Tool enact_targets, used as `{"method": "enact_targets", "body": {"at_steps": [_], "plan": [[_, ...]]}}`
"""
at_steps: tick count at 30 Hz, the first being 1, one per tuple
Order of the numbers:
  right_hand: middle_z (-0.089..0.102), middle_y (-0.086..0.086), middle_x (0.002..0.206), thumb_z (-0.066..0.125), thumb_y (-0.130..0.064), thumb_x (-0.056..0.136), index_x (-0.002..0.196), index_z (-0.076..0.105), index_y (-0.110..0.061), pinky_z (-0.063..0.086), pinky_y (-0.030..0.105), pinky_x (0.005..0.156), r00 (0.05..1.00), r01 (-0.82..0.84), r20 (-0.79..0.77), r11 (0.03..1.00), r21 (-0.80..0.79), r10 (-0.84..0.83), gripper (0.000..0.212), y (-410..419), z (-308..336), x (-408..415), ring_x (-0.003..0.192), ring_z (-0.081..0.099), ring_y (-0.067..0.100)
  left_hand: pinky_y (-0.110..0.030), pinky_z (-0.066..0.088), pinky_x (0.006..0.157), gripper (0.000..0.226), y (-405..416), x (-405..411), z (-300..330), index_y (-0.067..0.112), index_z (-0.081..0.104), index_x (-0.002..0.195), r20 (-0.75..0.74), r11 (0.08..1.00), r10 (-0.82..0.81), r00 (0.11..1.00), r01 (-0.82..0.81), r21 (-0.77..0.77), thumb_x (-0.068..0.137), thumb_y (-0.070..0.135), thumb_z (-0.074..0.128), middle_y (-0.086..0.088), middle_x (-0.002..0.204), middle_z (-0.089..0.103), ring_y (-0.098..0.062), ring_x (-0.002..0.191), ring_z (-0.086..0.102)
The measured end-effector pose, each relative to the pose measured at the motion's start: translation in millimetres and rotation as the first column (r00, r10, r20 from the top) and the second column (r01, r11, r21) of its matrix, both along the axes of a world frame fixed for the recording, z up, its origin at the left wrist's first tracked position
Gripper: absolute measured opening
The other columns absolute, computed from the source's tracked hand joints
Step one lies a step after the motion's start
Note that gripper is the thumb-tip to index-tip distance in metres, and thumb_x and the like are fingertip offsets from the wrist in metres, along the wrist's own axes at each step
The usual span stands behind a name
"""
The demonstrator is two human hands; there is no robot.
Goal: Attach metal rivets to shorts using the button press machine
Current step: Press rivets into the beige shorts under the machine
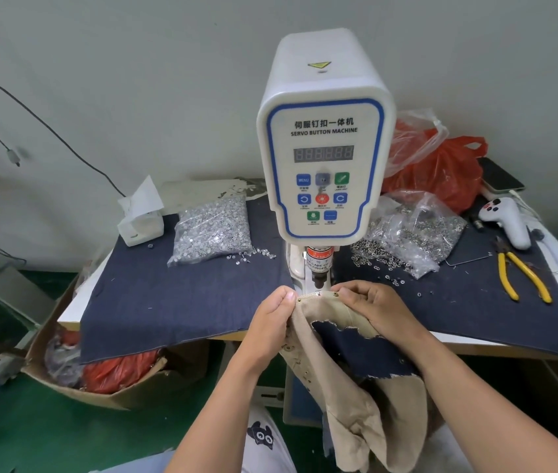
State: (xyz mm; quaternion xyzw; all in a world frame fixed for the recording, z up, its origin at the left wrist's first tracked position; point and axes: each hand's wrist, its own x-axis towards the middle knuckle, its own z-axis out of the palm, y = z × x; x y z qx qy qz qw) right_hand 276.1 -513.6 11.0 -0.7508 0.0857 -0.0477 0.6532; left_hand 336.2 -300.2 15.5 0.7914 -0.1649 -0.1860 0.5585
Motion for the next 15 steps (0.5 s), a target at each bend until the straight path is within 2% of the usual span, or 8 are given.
{"method": "enact_targets", "body": {"at_steps": [3, 6, 8, 10, 12, 15], "plan": [[0.079, -0.004, 0.096, 0.066, -0.020, 0.099, 0.104, 0.079, -0.027, 0.047, 0.020, 0.079, 0.998, -0.063, 0.006, 0.998, -0.025, 0.063, 0.015, 2, 6, -5, 0.083, 0.065, 0.003, -0.033, 0.040, 0.077, 0.036, 3, -6, 2, -0.001, 0.052, 0.095, 0.003, 1.000, -0.008, 1.000, 0.008, -0.017, 0.113, 0.028, 0.040, -0.002, 0.086, 0.052, -0.014, 0.081, 0.047], [0.078, -0.014, 0.098, 0.062, -0.008, 0.101, 0.111, 0.076, -0.020, 0.046, 0.009, 0.077, 0.982, -0.187, 0.018, 0.982, 0.015, 0.187, 0.021, 2, 16, -14, 0.087, 0.066, -0.006, -0.038, 0.041, 0.074, 0.034, 10, -16, 7, 0.004, 0.053, 0.091, -0.023, 0.996, -0.012, 1.000, 0.010, -0.086, 0.113, 0.028, 0.043, -0.001, 0.082, 0.052, -0.017, 0.078, 0.046], [0.076, -0.018, 0.095, 0.064, -0.010, 0.100, 0.114, 0.075, -0.019, 0.045, 0.006, 0.074, 0.957, -0.290, -0.022, 0.957, 0.015, 0.291, 0.020, 0, 23, -20, 0.084, 0.064, -0.009, -0.038, 0.044, 0.075, 0.033, 17, -23, 9, 0.007, 0.056, 0.092, -0.027, 0.991, -0.046, 0.999, 0.042, -0.125, 0.110, 0.033, 0.047, -0.001, 0.082, 0.054, -0.018, 0.078, 0.049], [0.074, -0.017, 0.094, 0.070, -0.020, 0.097, 0.111, 0.076, -0.025, 0.045, 0.010, 0.079, 0.927, -0.374, -0.081, 0.920, -0.114, 0.366, 0.016, 0, 27, -22, 0.087, 0.063, -0.007, -0.031, 0.047, 0.073, 0.029, 24, -31, 11, 0.011, 0.058, 0.092, -0.024, 0.983, -0.101, 0.995, 0.096, -0.157, 0.110, 0.032, 0.049, 0.000, 0.082, 0.055, -0.014, 0.077, 0.051], [0.074, -0.013, 0.094, 0.075, -0.022, 0.093, 0.103, 0.075, -0.028, 0.047, 0.017, 0.084, 0.922, -0.386, -0.122, 0.888, -0.250, 0.367, 0.011, 2, 29, -23, 0.088, 0.064, -0.003, -0.027, 0.046, 0.072, 0.026, 27, -37, 12, 0.018, 0.061, 0.092, -0.017, 0.984, -0.127, 0.992, 0.124, -0.130, 0.112, 0.030, 0.048, 0.004, 0.082, 0.056, -0.011, 0.076, 0.051], [0.073, 0.000, 0.098, 0.073, -0.014, 0.093, 0.095, 0.075, -0.027, 0.048, 0.021, 0.088, 0.922, -0.387, -0.057, 0.904, -0.182, 0.383, 0.014, 6, 34, -28, 0.091, 0.064, 0.005, -0.024, 0.049, 0.075, 0.025, 36, -50, 6, 0.031, 0.064, 0.100, -0.007, 0.997, -0.029, 1.000, 0.028, -0.067, 0.111, 0.037, 0.043, 0.009, 0.092, 0.064, -0.011, 0.085, 0.060]]}}
